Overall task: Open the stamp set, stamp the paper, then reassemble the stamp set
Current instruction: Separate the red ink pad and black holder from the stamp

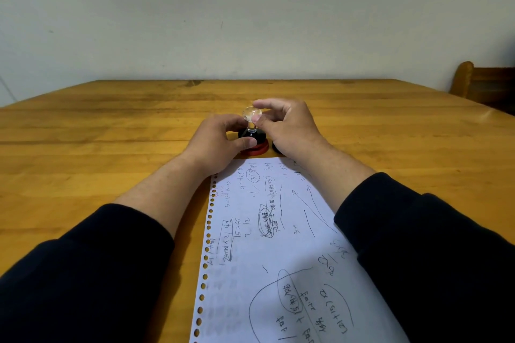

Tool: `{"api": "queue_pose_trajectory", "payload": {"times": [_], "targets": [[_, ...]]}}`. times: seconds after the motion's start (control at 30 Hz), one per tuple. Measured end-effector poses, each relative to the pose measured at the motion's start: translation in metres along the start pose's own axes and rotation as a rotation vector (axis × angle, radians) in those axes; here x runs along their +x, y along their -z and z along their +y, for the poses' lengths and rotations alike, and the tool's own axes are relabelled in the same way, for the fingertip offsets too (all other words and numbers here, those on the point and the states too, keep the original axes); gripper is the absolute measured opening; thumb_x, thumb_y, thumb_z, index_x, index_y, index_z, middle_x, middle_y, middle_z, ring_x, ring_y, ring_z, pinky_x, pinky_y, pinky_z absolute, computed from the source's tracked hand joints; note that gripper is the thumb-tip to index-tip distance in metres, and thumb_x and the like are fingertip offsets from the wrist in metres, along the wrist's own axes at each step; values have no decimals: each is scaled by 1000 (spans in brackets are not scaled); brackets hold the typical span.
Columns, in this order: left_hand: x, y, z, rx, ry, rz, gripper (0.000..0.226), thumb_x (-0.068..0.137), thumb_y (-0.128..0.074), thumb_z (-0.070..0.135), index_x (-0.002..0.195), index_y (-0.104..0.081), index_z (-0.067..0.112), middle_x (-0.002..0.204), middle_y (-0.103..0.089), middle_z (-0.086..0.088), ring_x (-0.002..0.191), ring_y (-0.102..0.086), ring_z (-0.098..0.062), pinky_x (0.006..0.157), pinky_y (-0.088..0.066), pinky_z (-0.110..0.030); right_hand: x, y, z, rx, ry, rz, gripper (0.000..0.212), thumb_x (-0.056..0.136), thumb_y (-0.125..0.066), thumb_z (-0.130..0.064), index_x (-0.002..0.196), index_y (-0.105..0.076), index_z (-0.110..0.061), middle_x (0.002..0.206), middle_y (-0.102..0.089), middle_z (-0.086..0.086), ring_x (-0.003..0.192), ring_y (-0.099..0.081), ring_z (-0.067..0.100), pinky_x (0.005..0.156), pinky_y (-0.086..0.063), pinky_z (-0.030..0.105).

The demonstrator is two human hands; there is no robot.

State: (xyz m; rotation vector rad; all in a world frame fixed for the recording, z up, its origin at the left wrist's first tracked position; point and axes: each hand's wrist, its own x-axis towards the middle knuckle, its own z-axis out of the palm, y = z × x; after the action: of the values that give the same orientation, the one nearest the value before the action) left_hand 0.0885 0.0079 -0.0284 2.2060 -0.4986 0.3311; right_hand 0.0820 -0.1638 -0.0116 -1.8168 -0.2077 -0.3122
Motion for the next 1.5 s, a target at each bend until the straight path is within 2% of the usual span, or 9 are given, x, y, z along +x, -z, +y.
{"api": "queue_pose_trajectory", "payload": {"times": [0.3, 0.53, 0.67, 0.77, 0.87, 1.0, 1.1, 1.3, 1.5], "targets": [[-1, -2, -1, 13, 30, -10, 18, 84, -84, 19, 93, -74, 30, 89, -72, 22, 87, -62, 9, 78, -42, -11, -2, 0, -2, -4, 3, -24, 29, 92, -79, -19, 121, -77, -21, 98, -79, 6, 93, -75, 18, 81, -57, 22], [-1, 1, 1, 50, 90, -17, 27, 86, -83, 27, 112, -80, 23, 99, -77, 10, 98, -69, -8, 79, -44, -15, -2, 0, -3, -154, 151, 27, 26, 89, -79, -22, 114, -79, -27, 119, -72, -13, 105, -65, 7, 75, -40, 3], [-2, 1, 3, 61, 109, -27, 26, 88, -82, 26, 113, -81, 23, 102, -79, 7, 103, -71, -14, 85, -49, -23, -1, 0, 3, -238, 280, 21, 17, 89, -78, -16, 105, -83, -19, 114, -76, -8, 116, -66, 9, 104, -49, 26], [-3, 1, 4, 64, 115, -26, 24, 87, -82, 26, 112, -81, 25, 97, -78, 9, 101, -71, -13, 82, -48, -20, -2, -1, 6, -297, 304, 41, 20, 90, -74, -15, 105, -83, -24, 117, -77, -8, 123, -62, 10, 110, -47, 35], [-3, 0, 3, 64, 131, -26, 28, 86, -83, 27, 114, -81, 26, 97, -76, 12, 101, -69, -9, 78, -45, -15, -3, 1, 5, -344, 270, 28, 43, 84, -57, 0, 107, -81, -28, 123, -75, -7, 129, -58, 12, 114, -44, 40], [-1, -1, 2, 81, 136, -16, 29, 86, -84, 27, 115, -81, 26, 92, -72, 14, 97, -67, -7, 70, -40, -4, -2, 4, 0, -419, 204, 47, 65, 76, -43, 13, 110, -81, -28, 129, -72, -1, 129, -57, 15, 112, -46, 37], [-1, -1, 2, 91, 149, -17, 33, 85, -84, 29, 117, -79, 28, 93, -71, 14, 100, -67, -9, 74, -41, -15, -1, 5, -3, -438, 178, 76, 67, 77, -41, 17, 108, -81, -27, 128, -70, 4, 127, -59, 17, 108, -48, 35], [-1, 0, 0, 99, 158, -18, 38, 83, -86, 30, 120, -78, 27, 97, -72, 14, 97, -64, -5, 68, -35, -1, -4, 0, -6, -399, 193, 61, 65, 71, -41, 18, 102, -82, -21, 124, -73, 7, 124, -62, 17, 106, -49, 31], [-1, -1, 2, 102, 172, -16, 31, 86, -83, 30, 116, -80, 25, 100, -76, 7, 104, -70, -18, 83, -50, -26, -4, -1, -4, -395, 145, 53, 72, 73, -40, 17, 113, -81, -27, 133, -69, 2, 128, -62, 14, 109, -50, 29]]}}
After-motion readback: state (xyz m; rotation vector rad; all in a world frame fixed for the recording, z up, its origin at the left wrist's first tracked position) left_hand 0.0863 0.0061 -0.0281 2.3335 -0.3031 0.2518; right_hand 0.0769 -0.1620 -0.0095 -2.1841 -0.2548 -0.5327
